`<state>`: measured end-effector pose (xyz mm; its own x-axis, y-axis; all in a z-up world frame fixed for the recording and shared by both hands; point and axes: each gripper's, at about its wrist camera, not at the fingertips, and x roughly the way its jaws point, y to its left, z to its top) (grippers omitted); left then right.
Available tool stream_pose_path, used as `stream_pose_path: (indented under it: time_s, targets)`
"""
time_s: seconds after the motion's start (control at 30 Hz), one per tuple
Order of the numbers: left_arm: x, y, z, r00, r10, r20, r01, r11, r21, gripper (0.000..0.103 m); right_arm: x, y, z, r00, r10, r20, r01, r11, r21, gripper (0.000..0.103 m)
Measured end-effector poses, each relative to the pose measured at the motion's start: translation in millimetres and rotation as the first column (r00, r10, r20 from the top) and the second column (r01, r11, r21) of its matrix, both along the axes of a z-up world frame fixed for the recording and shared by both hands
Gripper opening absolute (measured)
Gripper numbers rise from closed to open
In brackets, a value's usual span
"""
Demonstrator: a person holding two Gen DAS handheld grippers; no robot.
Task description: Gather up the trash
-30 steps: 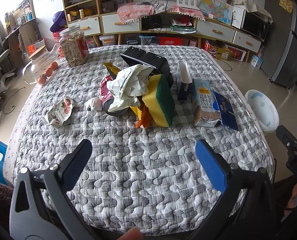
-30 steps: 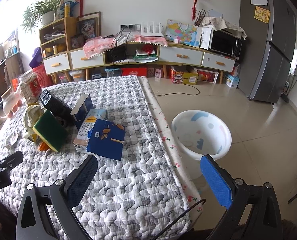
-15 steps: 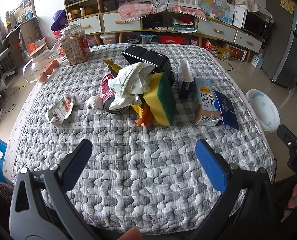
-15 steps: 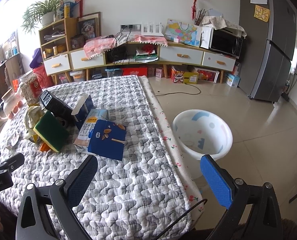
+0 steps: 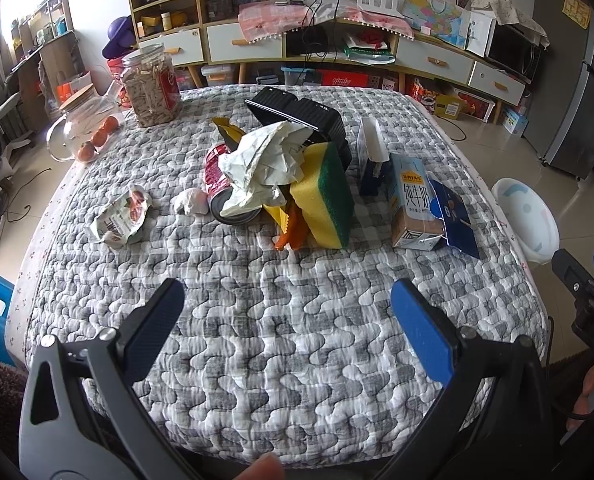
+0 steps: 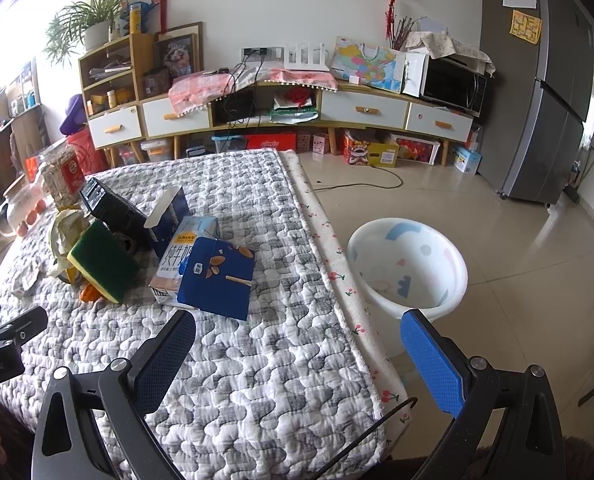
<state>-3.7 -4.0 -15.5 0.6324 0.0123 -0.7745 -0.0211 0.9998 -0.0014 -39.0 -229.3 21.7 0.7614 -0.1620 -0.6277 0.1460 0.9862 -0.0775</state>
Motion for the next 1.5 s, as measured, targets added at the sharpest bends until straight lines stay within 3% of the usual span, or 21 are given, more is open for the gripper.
stream_pose_path:
  time_s: [0.93, 1.1, 1.33, 1.5]
  targets:
    - [0, 2, -3, 1.000, 0.004, -0.014, -0.004, 1.000, -0.001, 0.102, 0, -2, 1, 1.000, 0.003, -0.002, -0.003, 1.000, -0.003, 0.103]
    - [6, 3, -3, 0.997, -0.060, -0.053, 0.057, 0.997, -0.049, 0.102, 4, -8, 2, 1.000, 0.017, -0.017, -0.017, 1.000, 0.021, 0.103]
    - [18, 15, -5, 0.988, -0.104, -0.115, 0.094, 0.991, -0.091, 0.102, 31, -15, 1, 0.986, 0.081, -0.143, -0.064, 0.991, 0.118, 0.103]
    - [27, 29, -9, 0.984, -0.095, -0.150, 0.084, 0.993, -0.081, 0.102, 63, -12, -3, 0.947, 0.192, -0.258, -0.133, 0.964, 0.230, 0.103]
